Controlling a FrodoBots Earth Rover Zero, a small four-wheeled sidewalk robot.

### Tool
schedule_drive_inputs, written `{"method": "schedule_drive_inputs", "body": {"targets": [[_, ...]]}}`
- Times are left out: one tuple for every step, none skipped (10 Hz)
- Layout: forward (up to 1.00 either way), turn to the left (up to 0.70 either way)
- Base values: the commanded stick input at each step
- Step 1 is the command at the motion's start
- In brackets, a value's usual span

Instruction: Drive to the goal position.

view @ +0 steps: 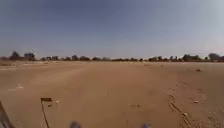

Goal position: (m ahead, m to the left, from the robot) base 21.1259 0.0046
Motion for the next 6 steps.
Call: {"method": "schedule_drive_inputs", "body": {"targets": [[0.5, 0.0], [0.5, 0.0], [0.5, -0.07], [0.5, -0.2], [0.5, -0.23], [0.5, -0.1]]}}
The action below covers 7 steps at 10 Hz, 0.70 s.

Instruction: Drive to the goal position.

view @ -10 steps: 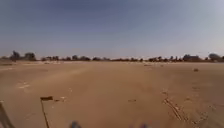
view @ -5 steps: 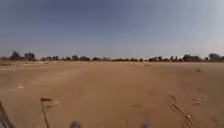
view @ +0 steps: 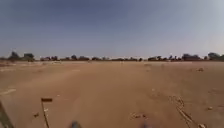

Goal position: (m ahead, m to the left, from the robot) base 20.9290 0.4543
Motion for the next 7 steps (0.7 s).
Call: {"method": "schedule_drive_inputs", "body": {"targets": [[0.5, 0.0], [0.5, 0.0], [0.5, 0.0], [0.5, 0.0], [0.5, 0.0], [0.5, 0.0], [0.5, 0.0]]}}
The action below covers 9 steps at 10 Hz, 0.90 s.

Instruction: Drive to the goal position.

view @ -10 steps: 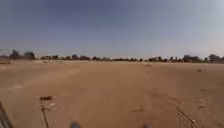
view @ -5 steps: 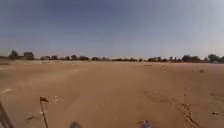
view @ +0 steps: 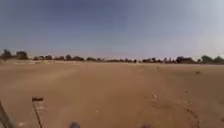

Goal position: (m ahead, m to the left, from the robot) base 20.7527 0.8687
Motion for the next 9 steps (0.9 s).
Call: {"method": "schedule_drive_inputs", "body": {"targets": [[0.5, 0.0], [0.5, 0.0], [0.5, 0.0], [0.5, 0.0], [0.5, 0.0], [0.5, 0.0], [0.5, 0.0], [0.5, 0.0], [0.5, 0.0]]}}
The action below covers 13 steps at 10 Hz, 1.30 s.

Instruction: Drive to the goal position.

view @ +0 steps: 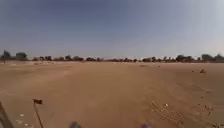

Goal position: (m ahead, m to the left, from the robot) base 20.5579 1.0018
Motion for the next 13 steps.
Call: {"method": "schedule_drive_inputs", "body": {"targets": [[0.5, 0.0], [0.5, 0.0], [0.5, 0.0], [0.5, 0.0], [0.5, 0.0], [0.5, 0.0], [0.5, 0.0], [0.5, 0.0], [0.5, 0.0], [0.5, 0.0], [0.5, 0.0], [0.5, 0.0], [0.5, 0.0]]}}
